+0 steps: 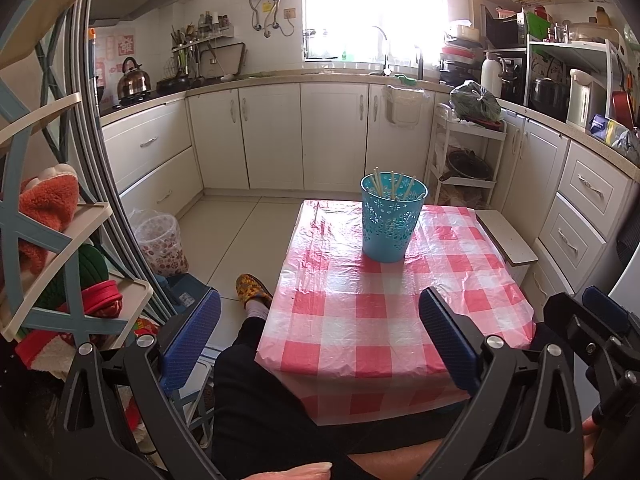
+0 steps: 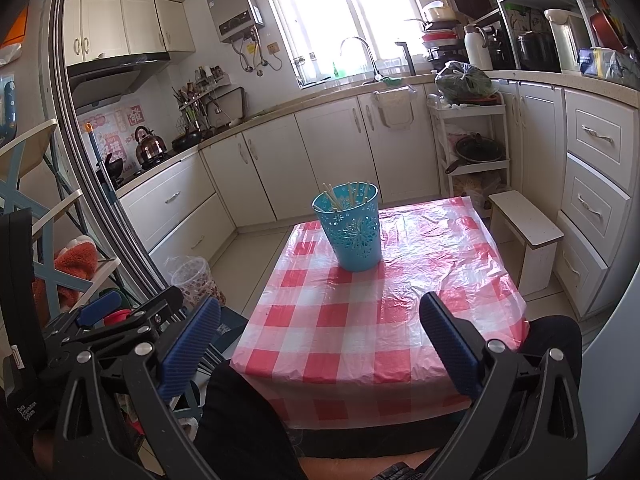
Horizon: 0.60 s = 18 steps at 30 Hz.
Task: Organize utensils
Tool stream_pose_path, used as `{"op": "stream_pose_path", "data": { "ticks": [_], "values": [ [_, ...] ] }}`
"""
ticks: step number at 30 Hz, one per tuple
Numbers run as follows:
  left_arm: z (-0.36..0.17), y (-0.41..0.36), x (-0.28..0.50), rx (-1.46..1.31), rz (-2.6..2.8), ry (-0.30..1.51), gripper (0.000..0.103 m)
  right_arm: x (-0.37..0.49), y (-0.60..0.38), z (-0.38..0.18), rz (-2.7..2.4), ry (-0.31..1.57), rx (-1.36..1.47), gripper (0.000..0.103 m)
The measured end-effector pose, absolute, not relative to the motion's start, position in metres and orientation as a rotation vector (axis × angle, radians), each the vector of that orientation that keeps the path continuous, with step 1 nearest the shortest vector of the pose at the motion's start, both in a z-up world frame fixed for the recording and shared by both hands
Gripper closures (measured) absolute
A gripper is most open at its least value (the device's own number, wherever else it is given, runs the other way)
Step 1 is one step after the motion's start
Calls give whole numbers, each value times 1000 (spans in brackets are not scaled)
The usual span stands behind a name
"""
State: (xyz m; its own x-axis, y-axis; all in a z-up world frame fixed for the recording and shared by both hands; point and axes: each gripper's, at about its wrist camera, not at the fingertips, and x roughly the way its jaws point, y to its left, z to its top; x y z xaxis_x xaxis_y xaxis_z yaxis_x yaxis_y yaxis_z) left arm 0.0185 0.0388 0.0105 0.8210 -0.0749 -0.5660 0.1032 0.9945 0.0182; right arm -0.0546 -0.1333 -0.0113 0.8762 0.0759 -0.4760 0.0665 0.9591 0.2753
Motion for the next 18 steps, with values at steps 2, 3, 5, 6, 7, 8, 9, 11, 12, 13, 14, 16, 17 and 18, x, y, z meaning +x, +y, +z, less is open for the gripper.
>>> {"op": "stream_pose_path", "data": {
  "ticks": [2, 3, 5, 6, 7, 8, 9, 11, 12, 13, 14, 16, 17, 18],
  "values": [
    [12, 38, 16, 52, -96, 589, 8, -55, -134, -13, 12, 507, 290, 7],
    [13, 37, 14, 54, -105, 578, 8, -56, -133, -13, 13, 508, 290, 7],
    [15, 36, 10, 58, -119, 555, 8, -57, -133, -14, 15, 508, 291, 7],
    [15, 34, 9, 71, -116, 552, 8, -57, -133, -14, 14, 507, 292, 7],
    [15, 31, 9, 84, -118, 550, 8, -57, -133, -14, 13, 506, 293, 7],
    [14, 28, 9, 93, -123, 552, 8, -57, -134, -15, 12, 506, 296, 7],
    [14, 26, 9, 101, -130, 556, 8, -57, -134, -15, 12, 506, 299, 7],
    [11, 23, 11, 106, -132, 566, 8, -56, -135, -16, 12, 509, 302, 7],
    [11, 23, 13, 103, -135, 578, 8, -56, -136, -17, 11, 509, 303, 7],
    [9, 23, 15, 98, -134, 587, 8, -56, -137, -17, 11, 509, 303, 7],
    [8, 23, 16, 95, -134, 597, 8, -56, -137, -16, 12, 508, 303, 7],
    [6, 22, 20, 101, -134, 613, 8, -55, -139, -17, 12, 508, 310, 7],
    [5, 21, 22, 106, -131, 616, 8, -53, -142, -18, 10, 509, 319, 7],
    [5, 20, 23, 110, -129, 617, 8, -52, -143, -19, 8, 513, 329, 7]
  ]
}}
